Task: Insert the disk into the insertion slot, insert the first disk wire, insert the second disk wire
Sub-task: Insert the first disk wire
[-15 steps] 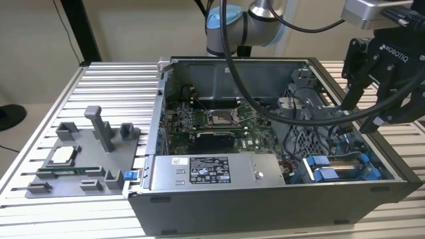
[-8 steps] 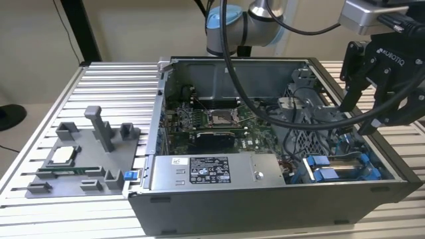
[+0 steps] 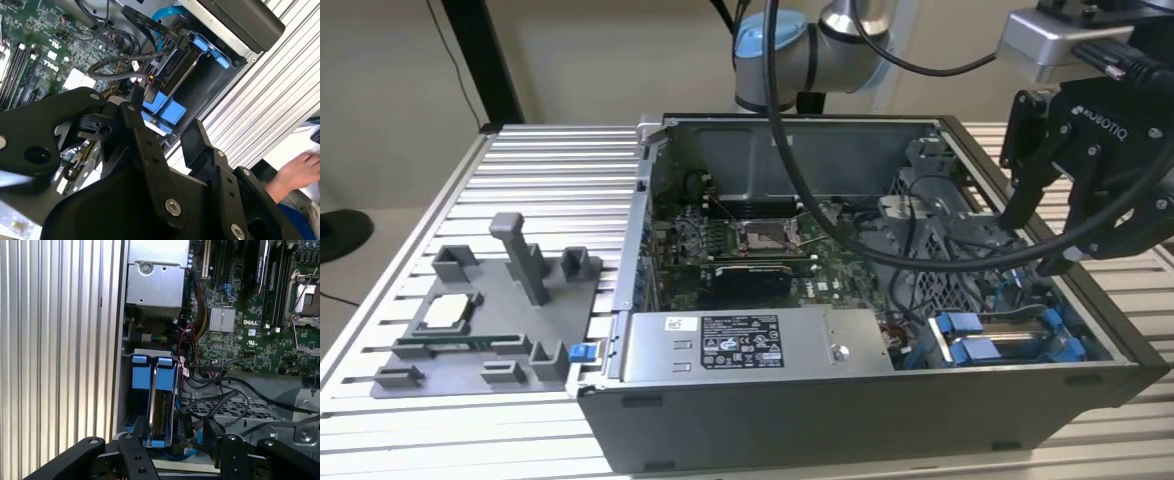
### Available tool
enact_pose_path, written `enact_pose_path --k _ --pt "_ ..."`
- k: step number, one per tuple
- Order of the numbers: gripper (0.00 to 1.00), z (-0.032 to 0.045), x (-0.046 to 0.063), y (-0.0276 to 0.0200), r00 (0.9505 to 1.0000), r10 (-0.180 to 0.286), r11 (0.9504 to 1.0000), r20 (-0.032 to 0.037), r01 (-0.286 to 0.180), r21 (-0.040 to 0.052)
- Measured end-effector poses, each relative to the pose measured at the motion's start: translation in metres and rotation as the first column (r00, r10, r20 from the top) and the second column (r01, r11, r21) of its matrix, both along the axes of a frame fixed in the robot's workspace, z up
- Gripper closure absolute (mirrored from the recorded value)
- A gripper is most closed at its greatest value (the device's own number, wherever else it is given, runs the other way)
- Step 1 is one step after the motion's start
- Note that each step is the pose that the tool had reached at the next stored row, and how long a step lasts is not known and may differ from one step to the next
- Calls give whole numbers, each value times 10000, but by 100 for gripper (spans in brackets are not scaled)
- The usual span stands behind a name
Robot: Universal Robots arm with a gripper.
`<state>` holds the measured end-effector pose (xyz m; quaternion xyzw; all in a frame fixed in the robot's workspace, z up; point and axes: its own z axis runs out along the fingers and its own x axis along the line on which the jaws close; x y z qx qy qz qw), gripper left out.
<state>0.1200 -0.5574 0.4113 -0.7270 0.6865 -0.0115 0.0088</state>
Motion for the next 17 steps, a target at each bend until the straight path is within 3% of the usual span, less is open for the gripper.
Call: enact_pose_path --k 5,11,17 --pt "0 -69 -6 16 9998 162 9999 80 -162 -12" --pt "0 -137 -24 109 9996 248 9996 156 -246 -105" --pt "0 -177 -24 136 9988 463 9985 160 -458 -287"
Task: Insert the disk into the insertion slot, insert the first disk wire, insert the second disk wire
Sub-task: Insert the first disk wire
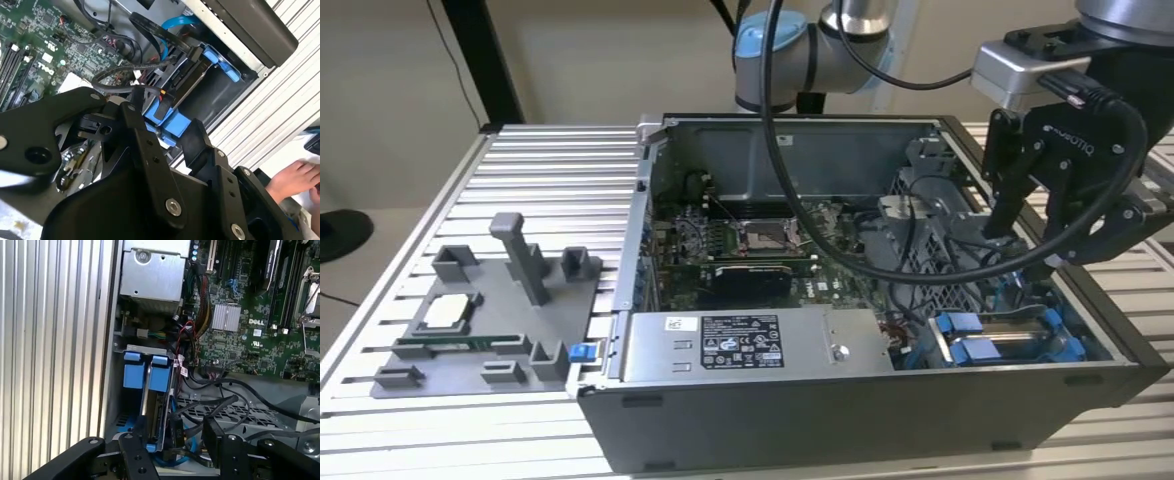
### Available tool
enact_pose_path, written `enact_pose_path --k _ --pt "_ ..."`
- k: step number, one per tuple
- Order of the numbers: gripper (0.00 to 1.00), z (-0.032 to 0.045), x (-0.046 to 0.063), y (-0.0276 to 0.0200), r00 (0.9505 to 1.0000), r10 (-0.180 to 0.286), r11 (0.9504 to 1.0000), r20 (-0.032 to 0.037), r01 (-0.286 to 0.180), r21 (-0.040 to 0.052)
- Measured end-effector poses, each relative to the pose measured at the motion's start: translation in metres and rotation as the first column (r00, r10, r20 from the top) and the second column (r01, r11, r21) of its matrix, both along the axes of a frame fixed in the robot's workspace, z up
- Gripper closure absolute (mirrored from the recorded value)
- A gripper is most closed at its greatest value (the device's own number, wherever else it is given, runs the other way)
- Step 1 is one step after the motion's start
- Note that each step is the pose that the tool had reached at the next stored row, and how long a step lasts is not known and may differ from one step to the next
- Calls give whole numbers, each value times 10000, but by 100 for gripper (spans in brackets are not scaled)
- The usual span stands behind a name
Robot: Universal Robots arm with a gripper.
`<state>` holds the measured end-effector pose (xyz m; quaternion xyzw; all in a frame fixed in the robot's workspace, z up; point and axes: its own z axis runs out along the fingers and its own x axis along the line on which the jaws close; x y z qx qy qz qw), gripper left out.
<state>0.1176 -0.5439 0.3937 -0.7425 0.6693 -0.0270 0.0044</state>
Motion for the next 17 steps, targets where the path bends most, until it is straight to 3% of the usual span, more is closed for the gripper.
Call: enact_pose_path --k 9,14,17 --pt "0 -1 2 22 10000 66 10000 0 -66 -10" --pt "0 -7 4 34 9998 179 9997 2 -179 -149" --pt "0 -11 5 37 9998 215 9996 16 -214 -181"
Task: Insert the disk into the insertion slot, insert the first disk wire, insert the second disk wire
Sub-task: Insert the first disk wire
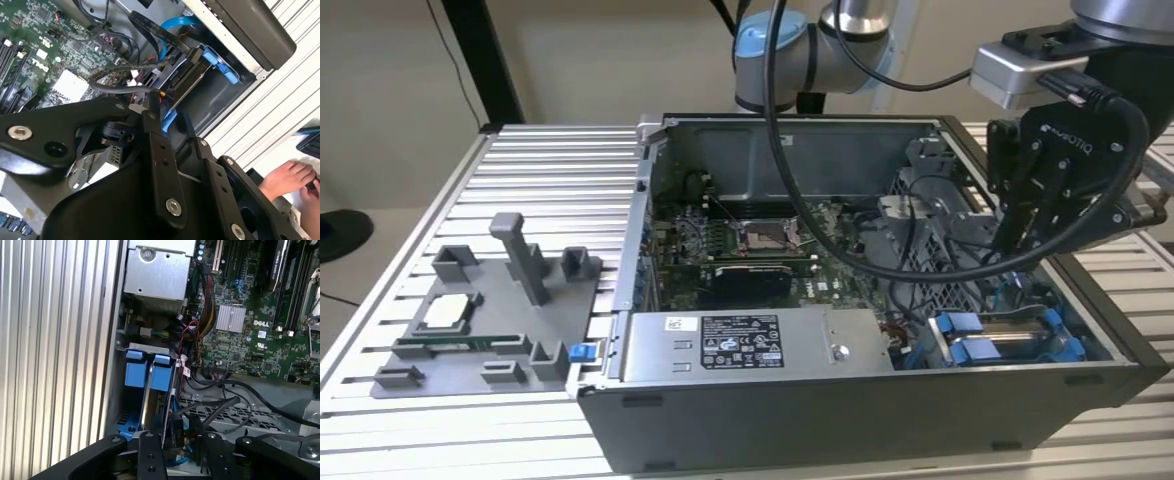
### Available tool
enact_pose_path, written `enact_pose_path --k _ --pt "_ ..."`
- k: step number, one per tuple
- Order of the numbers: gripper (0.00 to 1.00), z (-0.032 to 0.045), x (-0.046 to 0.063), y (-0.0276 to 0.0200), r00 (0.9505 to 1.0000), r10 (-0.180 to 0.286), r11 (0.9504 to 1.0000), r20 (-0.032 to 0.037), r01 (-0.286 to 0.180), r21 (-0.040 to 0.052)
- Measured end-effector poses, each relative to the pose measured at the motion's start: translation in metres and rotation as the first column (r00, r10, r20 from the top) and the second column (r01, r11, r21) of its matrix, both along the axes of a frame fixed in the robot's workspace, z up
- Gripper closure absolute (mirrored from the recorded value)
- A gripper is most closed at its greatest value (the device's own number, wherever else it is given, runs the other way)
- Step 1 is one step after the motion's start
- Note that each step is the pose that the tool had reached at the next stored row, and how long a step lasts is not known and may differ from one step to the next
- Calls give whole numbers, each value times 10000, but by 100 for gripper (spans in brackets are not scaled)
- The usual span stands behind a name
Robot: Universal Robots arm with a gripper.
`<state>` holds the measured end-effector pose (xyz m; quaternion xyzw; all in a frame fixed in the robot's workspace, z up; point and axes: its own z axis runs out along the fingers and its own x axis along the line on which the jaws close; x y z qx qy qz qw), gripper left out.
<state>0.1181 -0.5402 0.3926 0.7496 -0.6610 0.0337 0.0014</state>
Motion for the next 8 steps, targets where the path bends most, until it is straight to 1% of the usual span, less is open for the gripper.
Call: enact_pose_path --k 8 --pt "0 -3 15 9 9998 180 9998 9 -180 -41"
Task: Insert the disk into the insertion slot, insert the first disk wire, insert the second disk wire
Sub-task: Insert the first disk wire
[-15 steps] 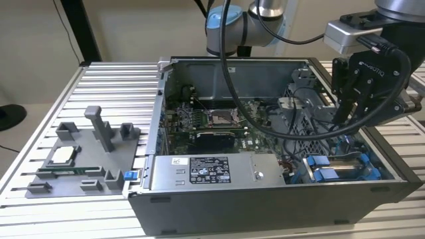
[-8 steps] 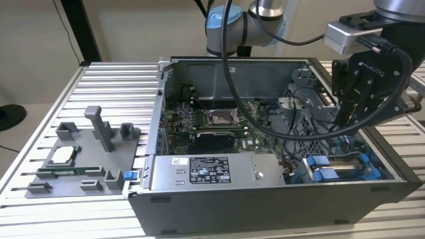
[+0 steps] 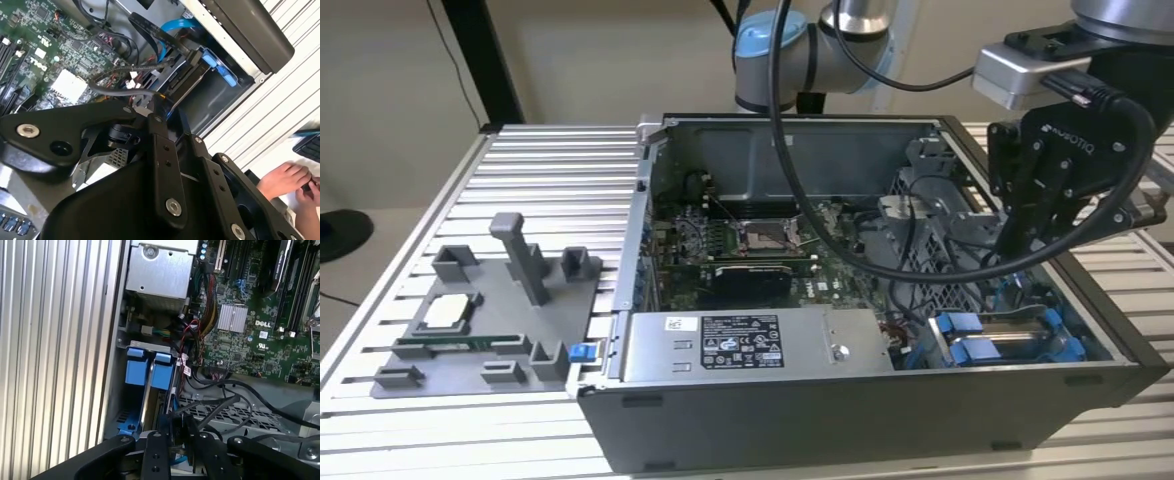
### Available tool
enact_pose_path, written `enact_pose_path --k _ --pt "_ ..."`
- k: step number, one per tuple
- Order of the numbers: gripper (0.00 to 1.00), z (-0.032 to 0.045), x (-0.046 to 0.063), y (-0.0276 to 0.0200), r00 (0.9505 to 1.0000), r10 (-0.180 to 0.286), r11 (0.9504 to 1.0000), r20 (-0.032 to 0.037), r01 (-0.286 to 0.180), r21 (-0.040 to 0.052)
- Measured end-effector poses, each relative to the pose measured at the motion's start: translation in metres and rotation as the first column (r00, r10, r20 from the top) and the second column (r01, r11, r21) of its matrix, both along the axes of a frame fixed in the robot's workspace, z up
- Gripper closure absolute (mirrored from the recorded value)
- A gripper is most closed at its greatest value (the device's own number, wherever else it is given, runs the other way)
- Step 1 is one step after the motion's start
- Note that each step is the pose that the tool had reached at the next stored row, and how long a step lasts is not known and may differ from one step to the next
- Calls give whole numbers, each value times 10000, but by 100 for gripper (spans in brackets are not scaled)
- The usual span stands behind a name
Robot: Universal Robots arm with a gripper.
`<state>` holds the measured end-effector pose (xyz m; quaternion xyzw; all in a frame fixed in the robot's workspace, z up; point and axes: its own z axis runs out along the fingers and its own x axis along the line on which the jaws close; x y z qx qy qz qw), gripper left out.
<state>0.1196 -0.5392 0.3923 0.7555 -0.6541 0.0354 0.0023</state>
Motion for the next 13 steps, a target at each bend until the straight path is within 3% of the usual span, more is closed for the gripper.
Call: enact_pose_path --k 5,6,13 --pt "0 -2 1 6 10000 31 10000 3 -31 -38" --pt "100 -2 1 7 10000 32 10000 3 -32 -39" --pt "100 -2 1 9 10000 32 10000 3 -32 -38"
